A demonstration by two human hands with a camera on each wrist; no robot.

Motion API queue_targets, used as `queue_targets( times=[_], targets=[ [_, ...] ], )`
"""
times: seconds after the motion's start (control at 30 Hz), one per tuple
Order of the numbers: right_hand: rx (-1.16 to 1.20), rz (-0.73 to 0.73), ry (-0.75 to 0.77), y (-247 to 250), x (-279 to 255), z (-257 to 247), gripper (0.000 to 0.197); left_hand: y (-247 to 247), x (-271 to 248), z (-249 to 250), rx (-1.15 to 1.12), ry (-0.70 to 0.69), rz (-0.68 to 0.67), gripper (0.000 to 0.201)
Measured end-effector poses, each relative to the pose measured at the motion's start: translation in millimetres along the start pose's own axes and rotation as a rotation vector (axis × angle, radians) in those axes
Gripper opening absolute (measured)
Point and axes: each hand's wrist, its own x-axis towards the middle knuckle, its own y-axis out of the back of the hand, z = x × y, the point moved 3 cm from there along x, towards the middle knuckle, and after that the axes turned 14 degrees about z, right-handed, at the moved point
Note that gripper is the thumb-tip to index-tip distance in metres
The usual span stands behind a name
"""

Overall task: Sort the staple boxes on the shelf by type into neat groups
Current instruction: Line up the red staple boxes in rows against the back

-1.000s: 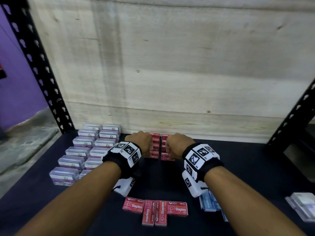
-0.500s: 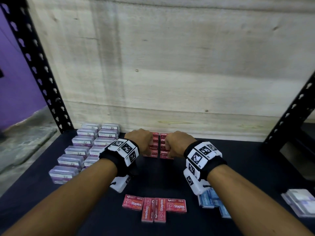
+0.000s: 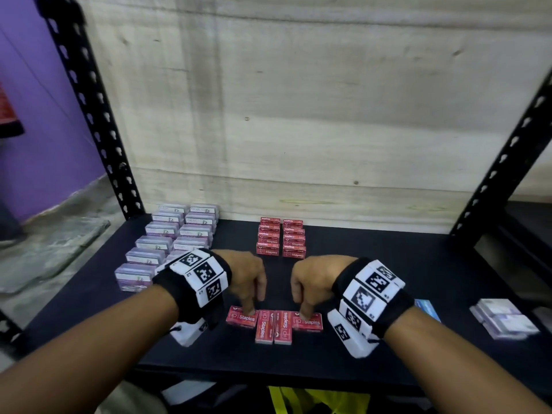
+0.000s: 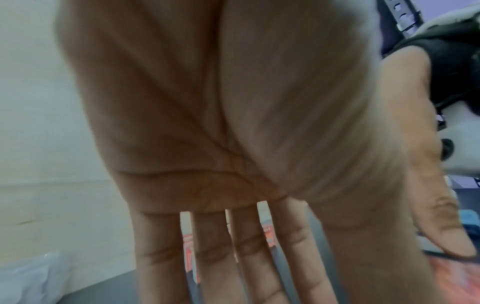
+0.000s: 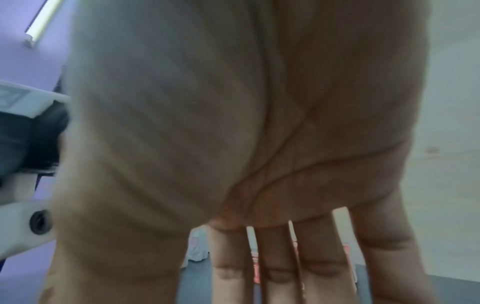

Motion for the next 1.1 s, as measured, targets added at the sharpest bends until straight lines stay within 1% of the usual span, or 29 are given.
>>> queue_targets(
  times=[0.07, 0.13, 0.2, 0.33, 0.53, 0.67, 0.8, 0.9, 0.93, 0.97, 1.03, 1.1],
  targets=[
    [-0.052, -0.017, -0.018, -5, -6, -3, 0.046, -9, -5, -1, 0.015, -0.004, -0.003, 0.042],
    [-0.068, -0.019, -0.028, -10, -11, -4, 0.044, -16, -9, -1, 0.020, -0.005, 0.012, 0.043],
    [-0.073, -0.009, -0.035, -14, -14, -5, 0.041, -20, -12, -3, 0.021, -0.007, 0.042, 0.040],
    [-0.042, 0.057, -0.049, -20, -16, -3, 0.034, -24, -15, -3, 0.014, 0.007, 0.082, 0.034],
    [-0.003, 0.083, -0.056, -25, -10, 6, 0.035, -20, -12, -12, -0.045, 0.042, 0.123, 0.026],
    [-0.008, 0.123, -0.057, -20, -2, 13, 0.028, -10, 0, -21, -0.081, 0.064, 0.226, 0.027],
    [0.031, 0.230, -0.084, -4, 12, 16, 0.022, -2, 19, -22, -0.102, 0.086, 0.359, 0.025],
    [0.015, 0.266, -0.134, 4, 25, 17, 0.006, -1, 32, -20, -0.118, 0.102, 0.402, 0.024],
    [0.015, 0.262, -0.161, 5, 30, 18, 0.014, -1, 36, -20, -0.121, 0.105, 0.414, 0.024],
    [0.014, 0.257, -0.172, 6, 34, 18, 0.017, -2, 39, -20, -0.120, 0.107, 0.427, 0.025],
    [0.002, 0.246, -0.177, 7, 39, 18, 0.006, -4, 44, -22, -0.121, 0.114, 0.448, 0.025],
    [0.003, 0.227, -0.180, 4, 42, 19, 0.018, -7, 46, -25, -0.132, 0.141, 0.460, 0.025]
  ],
)
